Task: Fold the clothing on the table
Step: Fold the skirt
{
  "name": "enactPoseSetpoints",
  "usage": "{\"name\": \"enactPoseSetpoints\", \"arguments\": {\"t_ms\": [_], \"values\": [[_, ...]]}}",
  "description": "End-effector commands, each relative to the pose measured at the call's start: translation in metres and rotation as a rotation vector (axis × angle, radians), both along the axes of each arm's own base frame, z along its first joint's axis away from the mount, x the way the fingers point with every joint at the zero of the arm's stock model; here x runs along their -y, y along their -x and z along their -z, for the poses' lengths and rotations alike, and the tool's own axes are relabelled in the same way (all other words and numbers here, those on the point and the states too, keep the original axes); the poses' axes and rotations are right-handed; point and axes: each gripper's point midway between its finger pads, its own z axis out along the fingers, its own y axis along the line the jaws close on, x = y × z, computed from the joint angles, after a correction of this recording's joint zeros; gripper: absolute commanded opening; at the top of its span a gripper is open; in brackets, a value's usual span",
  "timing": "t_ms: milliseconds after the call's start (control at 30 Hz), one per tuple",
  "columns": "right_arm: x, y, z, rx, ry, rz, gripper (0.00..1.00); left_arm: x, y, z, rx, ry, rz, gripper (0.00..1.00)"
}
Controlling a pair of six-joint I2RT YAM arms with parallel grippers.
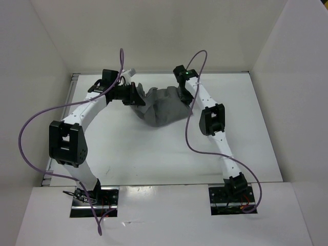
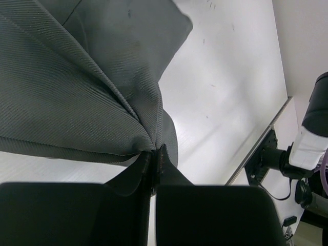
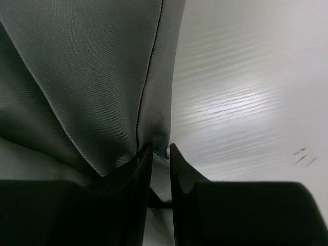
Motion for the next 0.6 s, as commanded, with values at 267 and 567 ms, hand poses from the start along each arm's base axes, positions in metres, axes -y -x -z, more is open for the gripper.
{"name": "enactPoseSetpoints", "arguments": {"t_ms": [267,567], "values": [[-0.082,0.052,0.018,-0.094,-0.022,-0.153,0.27,0.022,-0.032,-0.031,0.079,0.067,0.034,0.0],[-0.101,0.066,0.004,-0.135,-0.143,-0.184,0.27,0.067,-0.028,-0.021,0.037,0.115,0.1,0.0]]}}
